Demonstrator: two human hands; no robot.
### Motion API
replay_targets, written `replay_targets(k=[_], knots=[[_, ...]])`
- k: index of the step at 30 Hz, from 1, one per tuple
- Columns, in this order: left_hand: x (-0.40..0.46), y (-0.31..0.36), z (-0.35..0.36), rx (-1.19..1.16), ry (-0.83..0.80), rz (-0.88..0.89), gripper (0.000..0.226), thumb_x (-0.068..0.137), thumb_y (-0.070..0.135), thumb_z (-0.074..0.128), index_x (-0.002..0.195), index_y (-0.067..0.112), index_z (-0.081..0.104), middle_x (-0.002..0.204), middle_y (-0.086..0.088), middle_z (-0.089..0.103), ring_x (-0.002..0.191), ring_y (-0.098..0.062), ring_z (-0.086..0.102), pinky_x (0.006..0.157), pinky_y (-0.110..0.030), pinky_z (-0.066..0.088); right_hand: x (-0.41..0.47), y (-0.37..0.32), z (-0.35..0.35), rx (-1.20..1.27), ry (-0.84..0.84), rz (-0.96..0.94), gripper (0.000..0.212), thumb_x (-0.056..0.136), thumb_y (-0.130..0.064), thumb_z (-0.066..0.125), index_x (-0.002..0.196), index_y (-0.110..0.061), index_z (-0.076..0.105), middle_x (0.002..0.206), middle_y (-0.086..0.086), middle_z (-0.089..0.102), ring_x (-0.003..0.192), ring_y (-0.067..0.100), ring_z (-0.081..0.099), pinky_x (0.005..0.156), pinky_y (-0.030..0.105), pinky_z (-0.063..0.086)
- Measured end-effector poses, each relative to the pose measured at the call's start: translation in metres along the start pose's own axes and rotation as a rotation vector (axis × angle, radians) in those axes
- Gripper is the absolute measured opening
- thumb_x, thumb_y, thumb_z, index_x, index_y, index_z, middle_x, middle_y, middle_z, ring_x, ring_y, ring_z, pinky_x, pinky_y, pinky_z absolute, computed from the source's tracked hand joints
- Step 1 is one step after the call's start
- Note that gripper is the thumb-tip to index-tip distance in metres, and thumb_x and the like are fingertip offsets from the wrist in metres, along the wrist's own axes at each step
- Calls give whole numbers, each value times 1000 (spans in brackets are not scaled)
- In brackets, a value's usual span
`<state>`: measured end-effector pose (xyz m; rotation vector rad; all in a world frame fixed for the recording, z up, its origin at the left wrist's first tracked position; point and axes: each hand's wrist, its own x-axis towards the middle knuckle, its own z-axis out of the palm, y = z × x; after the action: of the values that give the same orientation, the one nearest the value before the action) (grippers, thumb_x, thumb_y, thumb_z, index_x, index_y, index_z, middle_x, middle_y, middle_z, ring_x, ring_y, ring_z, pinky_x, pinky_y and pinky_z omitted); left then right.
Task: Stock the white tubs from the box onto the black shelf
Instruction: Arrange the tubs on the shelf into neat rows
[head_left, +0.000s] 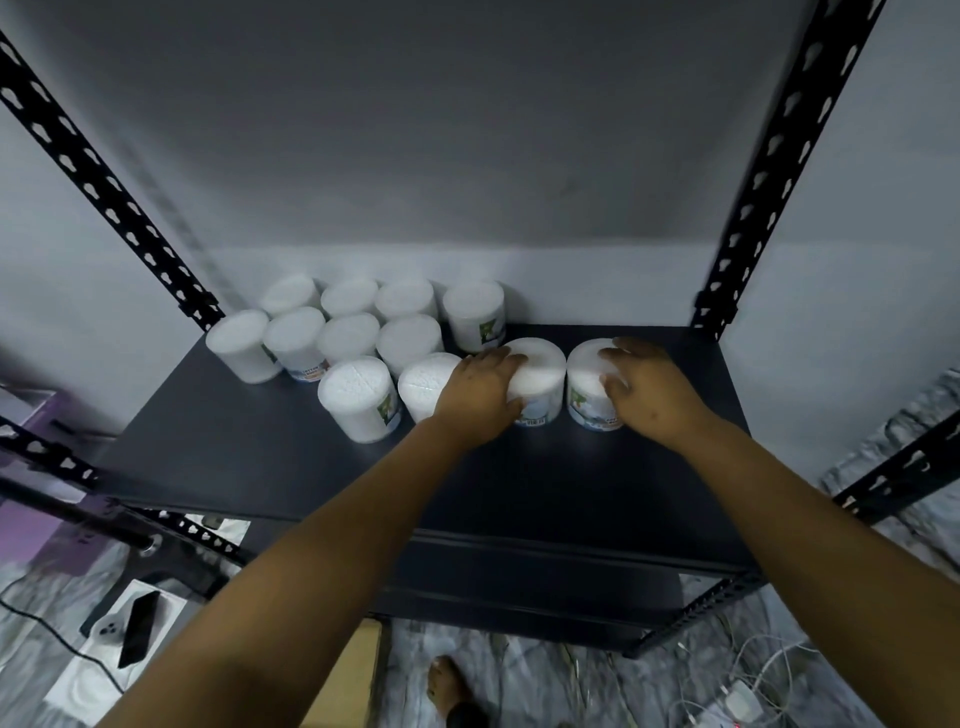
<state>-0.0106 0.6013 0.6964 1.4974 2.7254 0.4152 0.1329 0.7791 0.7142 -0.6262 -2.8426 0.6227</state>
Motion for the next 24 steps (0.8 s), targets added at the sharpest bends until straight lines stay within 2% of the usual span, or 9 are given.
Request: replay_targets(k=[3,6,12,17,20,24], knots=[[0,0,1,28,-19,-27,61,89,33,61,143,17,38,151,-9,34,139,-25,31,115,-37,20,0,2,-2,42,-53,-9,50,91,-19,54,139,-10,43,150,8,35,138,26,29,114,34,23],[2,0,1,-1,-41,-33,55,92,32,57,142,19,39,153,-8,32,139,-25,30,116,-37,19,-2,3,-1,7,-106,-19,54,89,-24,58,139,-12,43,149,7,37,137,26,30,112,34,24],[3,-4,0,-25,-20,-21,56,90,33,60,141,18,41,152,-9,33,141,-25,28,116,-39,21,-3,2,-1,-57,-79,-34,54,88,-28,60,137,-11,46,148,9,39,135,29,32,112,37,26],[2,1,1,-22,14,-47,58,89,42,59,139,16,44,147,-12,39,133,-28,39,111,-38,28,-4,1,-2,-74,-100,-49,57,85,-21,61,139,-12,44,149,9,36,137,28,30,115,36,24],[2,3,1,-10,25,-61,55,90,43,58,137,17,47,144,-11,41,127,-29,42,107,-37,31,-3,1,-1,-133,-83,-50,55,87,-25,61,138,-12,46,146,10,40,133,31,34,112,37,27],[3,7,4,42,70,-90,66,82,50,64,136,17,45,139,-10,44,126,-27,41,107,-37,30,-5,0,2,-134,-50,-56,58,84,-25,62,138,-11,45,149,13,34,136,31,30,114,39,24]])
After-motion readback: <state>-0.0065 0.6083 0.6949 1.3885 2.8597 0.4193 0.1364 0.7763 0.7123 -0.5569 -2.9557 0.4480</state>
